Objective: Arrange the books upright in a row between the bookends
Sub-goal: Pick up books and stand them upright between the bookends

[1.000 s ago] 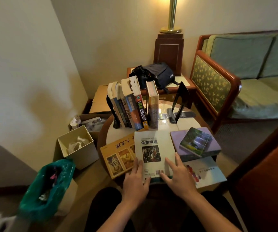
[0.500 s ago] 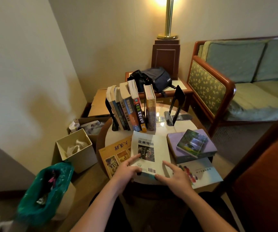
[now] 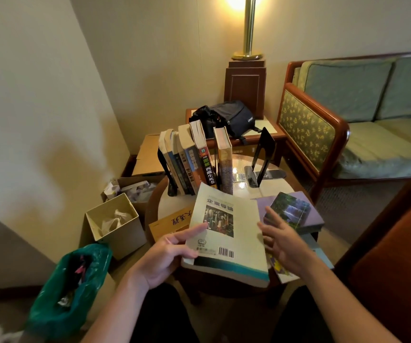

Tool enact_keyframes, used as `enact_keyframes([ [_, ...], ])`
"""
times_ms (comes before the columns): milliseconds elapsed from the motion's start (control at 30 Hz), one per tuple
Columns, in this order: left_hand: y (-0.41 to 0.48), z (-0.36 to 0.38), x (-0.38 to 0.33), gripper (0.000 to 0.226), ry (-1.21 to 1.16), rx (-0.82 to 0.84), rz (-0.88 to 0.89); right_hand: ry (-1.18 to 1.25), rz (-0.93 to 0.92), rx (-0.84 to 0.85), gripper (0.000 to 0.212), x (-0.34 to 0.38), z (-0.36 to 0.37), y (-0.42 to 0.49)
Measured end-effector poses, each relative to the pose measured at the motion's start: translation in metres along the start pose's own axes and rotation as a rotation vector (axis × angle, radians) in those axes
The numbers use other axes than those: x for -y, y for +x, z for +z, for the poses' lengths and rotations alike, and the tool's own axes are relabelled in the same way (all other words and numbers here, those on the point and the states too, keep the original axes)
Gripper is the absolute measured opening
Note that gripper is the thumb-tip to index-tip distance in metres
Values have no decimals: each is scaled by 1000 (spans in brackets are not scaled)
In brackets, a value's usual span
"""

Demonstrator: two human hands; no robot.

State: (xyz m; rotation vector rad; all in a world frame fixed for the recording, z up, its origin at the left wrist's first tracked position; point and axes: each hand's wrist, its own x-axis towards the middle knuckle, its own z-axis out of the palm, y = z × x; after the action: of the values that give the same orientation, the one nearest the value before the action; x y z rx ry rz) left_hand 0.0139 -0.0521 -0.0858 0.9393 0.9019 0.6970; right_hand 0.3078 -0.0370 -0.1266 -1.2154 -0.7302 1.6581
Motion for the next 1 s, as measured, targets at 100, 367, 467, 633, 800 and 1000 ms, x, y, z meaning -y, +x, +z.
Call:
enact_keyframes([
  [100, -2, -6, -11, 48, 122, 59, 8, 19, -12, 93, 68, 28, -8, -4],
  [367, 26, 7, -32, 43, 276, -32, -24, -253, -169, 129, 37, 85, -28, -16],
  [467, 39, 9, -39, 39, 306, -71, -1, -294, -126, 199, 31, 101, -39, -23],
  [633, 52, 5, -53, 40, 385, 46, -6, -517, -46, 271, 41, 113, -37, -29],
  [800, 72, 21, -60, 38, 551, 49, 35, -708, -116, 221, 50, 118, -19, -34],
  [1000, 113, 20, -40, 39, 592, -257, 246, -832, -302, 54, 56, 131, -5, -34],
])
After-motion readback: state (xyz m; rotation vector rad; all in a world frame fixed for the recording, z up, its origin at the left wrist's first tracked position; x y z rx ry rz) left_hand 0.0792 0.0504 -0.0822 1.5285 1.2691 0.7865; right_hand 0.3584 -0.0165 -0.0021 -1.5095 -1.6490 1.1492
